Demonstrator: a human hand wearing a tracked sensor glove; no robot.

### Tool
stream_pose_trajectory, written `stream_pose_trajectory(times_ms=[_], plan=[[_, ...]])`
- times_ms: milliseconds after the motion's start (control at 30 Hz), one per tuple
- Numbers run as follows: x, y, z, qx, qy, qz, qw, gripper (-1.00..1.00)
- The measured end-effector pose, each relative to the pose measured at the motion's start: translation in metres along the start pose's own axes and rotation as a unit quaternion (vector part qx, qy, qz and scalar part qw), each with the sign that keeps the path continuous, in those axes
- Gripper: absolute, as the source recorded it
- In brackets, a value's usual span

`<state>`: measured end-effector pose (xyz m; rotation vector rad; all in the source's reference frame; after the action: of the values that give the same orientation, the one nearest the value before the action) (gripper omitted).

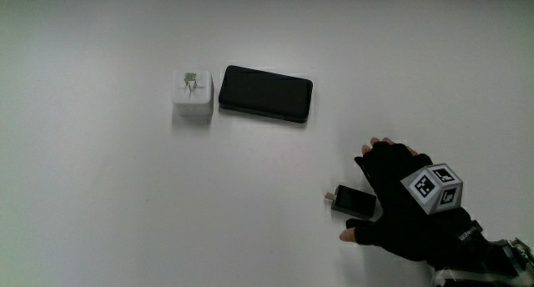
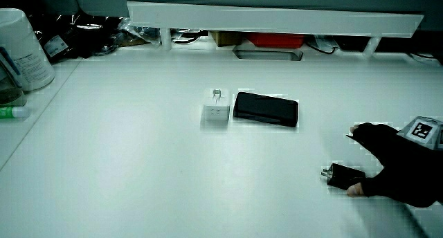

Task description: Pick charger

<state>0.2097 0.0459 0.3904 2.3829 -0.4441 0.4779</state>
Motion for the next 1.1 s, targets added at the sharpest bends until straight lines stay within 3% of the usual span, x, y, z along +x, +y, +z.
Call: stream_pose_trajectory(times_ms=[233,533,833,1100], plan=[[0.018,0.027,-0.03,-0.04,0.003,-0.031,0.9987,0.0],[0.036,0.053,-0.062,-0.089,0.002,-0.07,0.9936,0.0],[0.038,0.061,-0.075,-0.102,-0.003,-0.079,0.9916,0.0],[0.039,0.062,-0.079,-0.088,-0.003,-0.078,0.993,0.29]])
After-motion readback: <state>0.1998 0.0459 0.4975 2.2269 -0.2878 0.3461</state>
